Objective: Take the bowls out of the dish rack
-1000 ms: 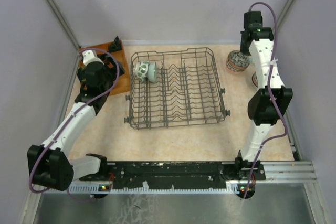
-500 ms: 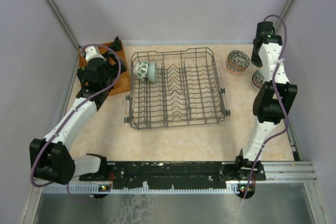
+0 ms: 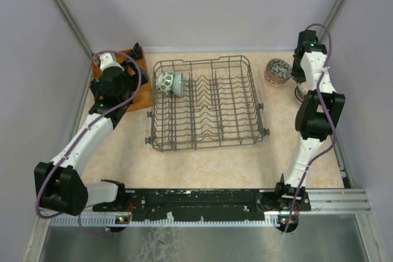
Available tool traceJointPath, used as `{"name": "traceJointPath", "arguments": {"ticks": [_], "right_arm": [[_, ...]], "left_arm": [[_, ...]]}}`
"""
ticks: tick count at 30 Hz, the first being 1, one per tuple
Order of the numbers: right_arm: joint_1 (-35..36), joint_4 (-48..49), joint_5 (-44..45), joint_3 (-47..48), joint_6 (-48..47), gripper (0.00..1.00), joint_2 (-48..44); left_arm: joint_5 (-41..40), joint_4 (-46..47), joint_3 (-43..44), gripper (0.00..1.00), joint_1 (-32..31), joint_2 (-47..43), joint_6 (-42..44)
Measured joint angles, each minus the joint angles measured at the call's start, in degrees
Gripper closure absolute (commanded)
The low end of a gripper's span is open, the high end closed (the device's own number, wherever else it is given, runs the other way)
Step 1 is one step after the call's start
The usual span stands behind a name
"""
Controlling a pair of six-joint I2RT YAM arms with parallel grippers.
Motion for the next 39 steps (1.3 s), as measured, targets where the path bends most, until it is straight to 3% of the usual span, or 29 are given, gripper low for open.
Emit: {"name": "traceJointPath", "arguments": {"ticks": [16,29,37,39], "right_arm": [[-0.8,-0.2,-1.1,-0.4,0.0,1.00,2.2],[-1.7,0.1,-2.1,-1.9,0.4,0.78,2.4],[-1.8,0.0,-2.2,-1.9,0.6,0.71,2.4],[-1.8,0.0,-2.2,-1.9,0.7,0.66,2.4]], "left_arm": [[0.1,0.0,0.0,0.01,0.0,0.0,0.0],[0.1,0.0,0.0,0.01,0.0,0.2,0.0],[0.1,0.0,0.0,0.01,0.0,0.2,0.0],[0.1,0.0,0.0,0.01,0.0,0.2,0.0]]}}
